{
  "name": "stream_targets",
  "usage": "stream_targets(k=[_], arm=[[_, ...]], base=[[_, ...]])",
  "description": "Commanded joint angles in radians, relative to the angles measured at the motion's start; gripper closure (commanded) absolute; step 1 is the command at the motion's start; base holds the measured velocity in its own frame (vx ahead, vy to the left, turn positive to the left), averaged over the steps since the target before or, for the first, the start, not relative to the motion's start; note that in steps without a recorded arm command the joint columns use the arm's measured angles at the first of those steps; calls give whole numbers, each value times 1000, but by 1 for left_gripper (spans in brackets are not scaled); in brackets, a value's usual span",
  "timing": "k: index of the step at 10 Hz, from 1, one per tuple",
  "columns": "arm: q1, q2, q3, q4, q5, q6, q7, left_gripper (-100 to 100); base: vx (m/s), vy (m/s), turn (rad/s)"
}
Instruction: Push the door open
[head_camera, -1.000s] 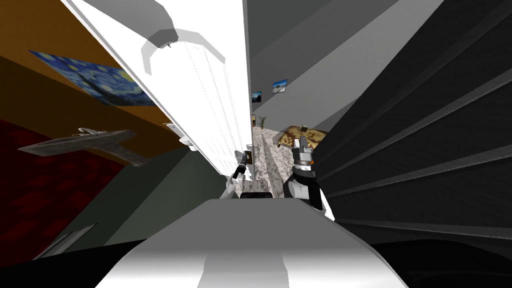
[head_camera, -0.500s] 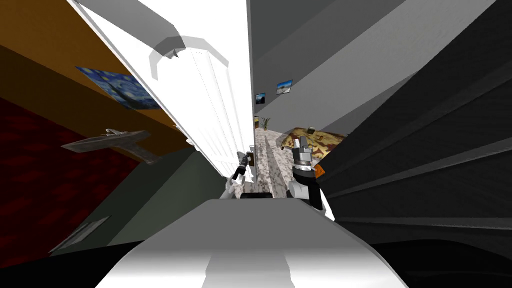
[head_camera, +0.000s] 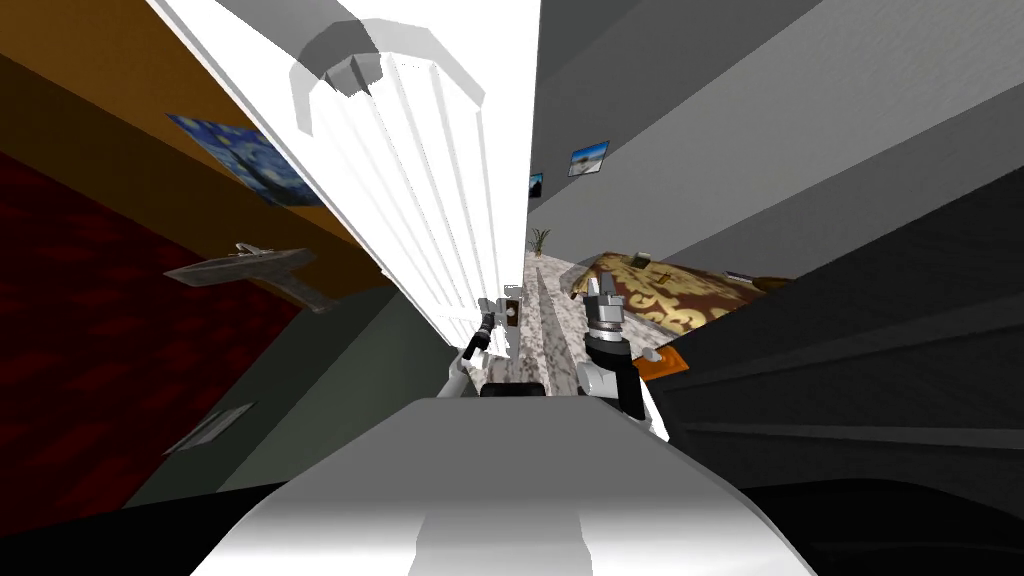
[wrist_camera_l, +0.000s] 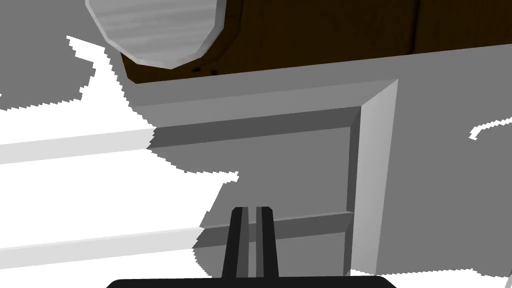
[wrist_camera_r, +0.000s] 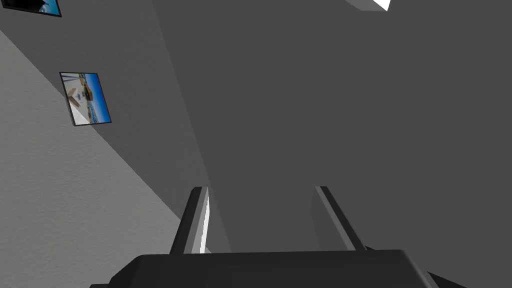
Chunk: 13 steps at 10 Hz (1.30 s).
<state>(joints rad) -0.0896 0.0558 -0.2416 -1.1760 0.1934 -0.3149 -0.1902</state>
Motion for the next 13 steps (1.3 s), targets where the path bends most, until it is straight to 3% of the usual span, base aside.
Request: stream_targets(k=[1,2,5,7,10,13], arm=[[6,-3,-7,-8,0,4,-5,-100],[11,-11,-12,-13,0,7,-8,-100],[26,-73,-29,-32,0,15,-20,-100],[29,-100,-33,-36,0,17,-23,-100],[27,-70,-30,-30,-1,11,-24,-100],[22,-37,-23,-21,-2,4,-25,-100]], base=[[-208,53,33],[-227,32,38],[-255,5,33],[-173,-99,14],[35,30,-6],[221,33,-21]])
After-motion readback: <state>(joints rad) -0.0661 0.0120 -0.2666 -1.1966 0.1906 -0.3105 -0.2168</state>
